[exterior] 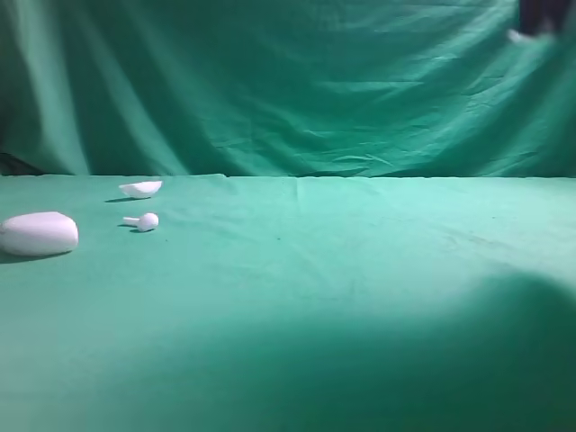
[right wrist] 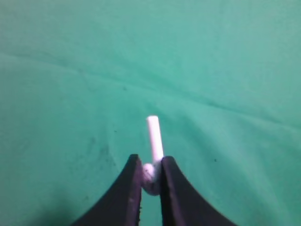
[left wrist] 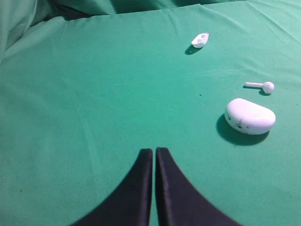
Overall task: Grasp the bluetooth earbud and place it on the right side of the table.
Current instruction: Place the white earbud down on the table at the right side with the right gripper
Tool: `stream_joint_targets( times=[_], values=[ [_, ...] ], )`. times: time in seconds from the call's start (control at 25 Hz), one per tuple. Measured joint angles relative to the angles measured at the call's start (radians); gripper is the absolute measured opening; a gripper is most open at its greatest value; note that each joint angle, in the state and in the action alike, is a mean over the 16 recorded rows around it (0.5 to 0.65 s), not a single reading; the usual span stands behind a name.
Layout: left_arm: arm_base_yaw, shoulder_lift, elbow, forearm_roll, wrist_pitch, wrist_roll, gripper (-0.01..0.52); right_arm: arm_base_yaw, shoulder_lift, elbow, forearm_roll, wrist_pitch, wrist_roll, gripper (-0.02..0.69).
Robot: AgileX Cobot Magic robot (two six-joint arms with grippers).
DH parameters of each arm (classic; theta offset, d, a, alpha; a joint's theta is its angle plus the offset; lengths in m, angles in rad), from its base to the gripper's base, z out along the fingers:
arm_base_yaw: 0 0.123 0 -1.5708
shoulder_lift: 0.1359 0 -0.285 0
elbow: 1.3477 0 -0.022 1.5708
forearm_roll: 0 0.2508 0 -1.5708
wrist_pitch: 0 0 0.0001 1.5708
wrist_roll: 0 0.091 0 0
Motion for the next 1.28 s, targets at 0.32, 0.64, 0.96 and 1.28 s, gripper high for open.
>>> stream_joint_targets(
  times=[0.32,0.64,0.96,1.28],
  values=[
    [0.0,0.0,0.0,0.0,0.0,0.0,0.0,-0.115,0.001,0.327,0.037,-0.269,0.022,0.095],
    [0.0,0.0,0.0,0.0,0.0,0.0,0.0,-0.128,0.092,0.396,0.061,-0.424,0.001,0.095],
    [0.0,0.0,0.0,0.0,0.0,0.0,0.0,-0.128,0.135,0.397,0.066,-0.473,-0.02,0.186],
    [0.0,0.0,0.0,0.0,0.0,0.0,0.0,-0.128,0.12,0.374,0.082,-0.451,-0.023,0.345]
  ],
)
